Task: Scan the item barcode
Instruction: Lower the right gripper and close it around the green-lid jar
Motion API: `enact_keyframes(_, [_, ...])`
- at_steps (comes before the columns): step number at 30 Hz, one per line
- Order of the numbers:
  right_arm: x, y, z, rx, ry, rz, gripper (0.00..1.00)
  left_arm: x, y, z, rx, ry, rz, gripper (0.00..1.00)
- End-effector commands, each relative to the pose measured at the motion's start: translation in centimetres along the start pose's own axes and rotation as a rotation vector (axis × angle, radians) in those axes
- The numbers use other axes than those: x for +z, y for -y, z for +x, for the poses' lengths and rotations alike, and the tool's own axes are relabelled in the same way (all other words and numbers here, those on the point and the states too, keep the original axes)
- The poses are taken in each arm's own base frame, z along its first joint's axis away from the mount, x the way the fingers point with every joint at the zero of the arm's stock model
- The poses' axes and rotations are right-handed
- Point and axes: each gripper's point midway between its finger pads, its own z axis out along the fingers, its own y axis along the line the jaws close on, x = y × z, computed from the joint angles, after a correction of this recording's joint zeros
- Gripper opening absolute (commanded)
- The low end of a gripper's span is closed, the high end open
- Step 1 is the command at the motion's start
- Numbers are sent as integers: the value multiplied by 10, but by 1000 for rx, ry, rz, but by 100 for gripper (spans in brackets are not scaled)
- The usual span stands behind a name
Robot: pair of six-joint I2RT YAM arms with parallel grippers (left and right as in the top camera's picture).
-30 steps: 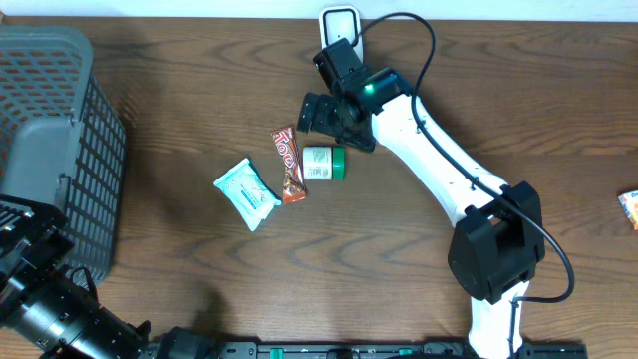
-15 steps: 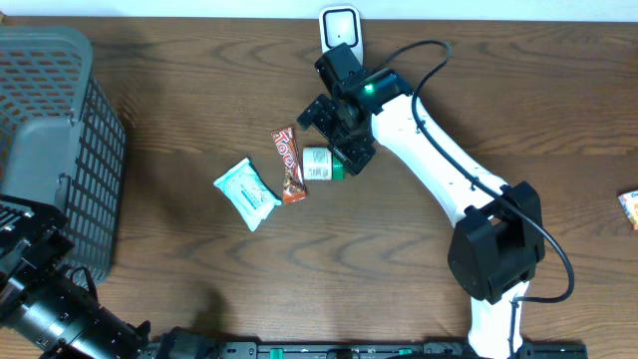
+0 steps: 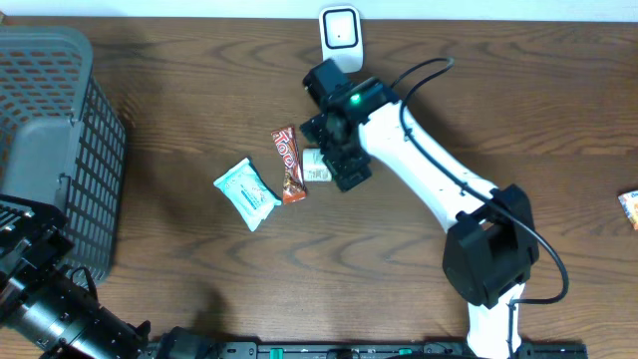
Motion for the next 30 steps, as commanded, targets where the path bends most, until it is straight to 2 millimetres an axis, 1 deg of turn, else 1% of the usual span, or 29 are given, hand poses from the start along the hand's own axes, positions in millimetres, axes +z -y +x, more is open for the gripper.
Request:
enact_keyframes(1, [28, 11, -3, 82, 63, 29, 99, -1, -3, -7, -9, 13, -10, 98])
enact_keyframes(4, [45, 17, -3, 133, 62, 25, 99, -1, -3, -7, -9, 13, -10, 98])
enact_keyframes(6, [57, 19, -6, 151, 67, 8, 97, -1, -3, -7, -9, 13, -10, 98])
enact_keyframes(9, [70, 14, -15, 151, 97, -44, 96, -1, -3, -7, -8, 13, -10, 98])
enact_keyframes(12, [78, 9, -22, 142, 125, -90, 96, -1, -3, -7, -8, 13, -10, 98])
enact_keyframes(14, [80, 6, -26, 140, 144, -109, 96, -1, -3, -7, -8, 12, -10, 98])
enact_keyframes(16, [81, 2, -32, 120, 175, -131, 93, -1, -3, -7, -7, 12, -10, 98])
enact_keyframes(19, [78, -17, -39, -9, 231, -195, 91, -1, -3, -4, 5, 4, -9, 98])
enact_keyframes(22, [73, -38, -37, -185, 248, -263, 92, -1, -3, -4, 7, 2, -9, 98])
enact_keyframes(25, [70, -53, -30, -318, 238, -315, 97, -1, -3, -4, 8, 2, -9, 98])
enact_keyframes(27, [68, -57, -27, -362, 233, -333, 98, -1, -3, -4, 8, 2, -9, 98])
enact_keyframes(30, [68, -59, -27, -395, 239, -335, 99, -1, -3, -4, 8, 2, -9, 98])
